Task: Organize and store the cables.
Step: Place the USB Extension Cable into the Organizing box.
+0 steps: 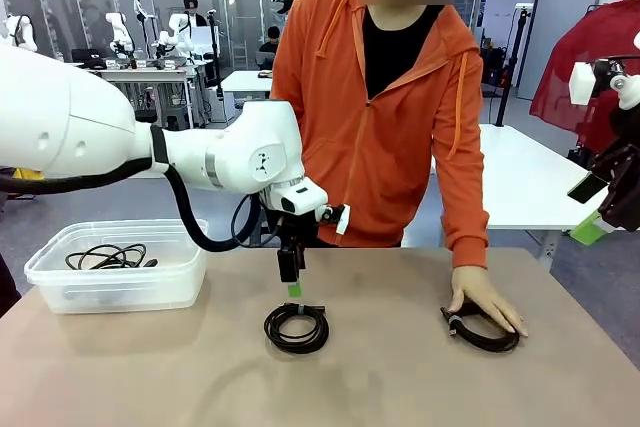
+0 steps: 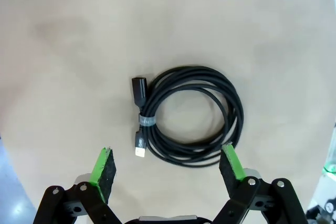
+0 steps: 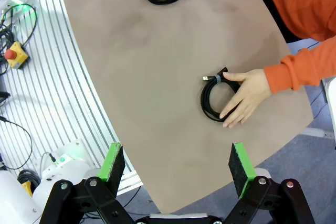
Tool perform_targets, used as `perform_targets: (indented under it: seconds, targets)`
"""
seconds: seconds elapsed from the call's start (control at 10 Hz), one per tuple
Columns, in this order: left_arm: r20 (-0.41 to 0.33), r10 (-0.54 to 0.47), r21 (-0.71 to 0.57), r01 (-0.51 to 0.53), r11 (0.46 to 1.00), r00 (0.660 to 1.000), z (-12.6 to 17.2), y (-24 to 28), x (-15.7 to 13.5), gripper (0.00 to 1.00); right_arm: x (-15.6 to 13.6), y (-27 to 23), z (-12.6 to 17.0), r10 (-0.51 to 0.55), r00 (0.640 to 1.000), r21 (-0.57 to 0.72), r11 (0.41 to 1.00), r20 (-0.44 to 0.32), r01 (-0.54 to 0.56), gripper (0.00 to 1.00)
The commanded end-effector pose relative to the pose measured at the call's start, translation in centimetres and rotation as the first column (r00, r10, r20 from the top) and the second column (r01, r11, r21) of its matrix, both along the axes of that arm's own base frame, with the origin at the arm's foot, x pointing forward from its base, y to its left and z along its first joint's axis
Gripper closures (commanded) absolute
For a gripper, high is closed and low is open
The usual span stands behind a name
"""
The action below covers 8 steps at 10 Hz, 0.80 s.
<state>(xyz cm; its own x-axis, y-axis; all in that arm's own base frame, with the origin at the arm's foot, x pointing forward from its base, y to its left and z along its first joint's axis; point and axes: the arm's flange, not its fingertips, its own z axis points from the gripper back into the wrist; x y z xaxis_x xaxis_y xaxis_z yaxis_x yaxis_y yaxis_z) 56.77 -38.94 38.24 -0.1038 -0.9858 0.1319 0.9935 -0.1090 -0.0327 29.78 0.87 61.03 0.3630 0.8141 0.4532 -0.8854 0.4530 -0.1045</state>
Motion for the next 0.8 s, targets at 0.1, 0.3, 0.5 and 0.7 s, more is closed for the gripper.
perform_targets:
  seconds: [0.1,0.3,0.5,0.7]
  targets:
    - [0.051,0.072,0.025,-0.073,0.997,0.996,-1.7,-0.1,0.3,0.0,0.0,0.1,0.2,-0.008,1.0,-0.002,1.0,-0.006,0.008,0.0]
    - [0.064,0.085,0.017,-0.086,0.996,0.994,-4.0,-0.6,0.5,0.0,0.0,0.1,0.2,-0.008,1.0,-0.002,1.0,-0.006,0.008,0.0]
    - [0.067,0.109,0.047,-0.112,0.993,0.992,-5.7,-1.0,0.8,0.0,0.0,0.1,0.2,-0.008,1.0,-0.002,1.0,-0.006,0.008,0.0]
    - [0.069,0.132,0.054,-0.136,0.989,0.989,-7.0,-1.2,0.9,0.0,0.0,0.1,0.2,-0.008,1.0,-0.002,1.0,-0.006,0.008,0.0]
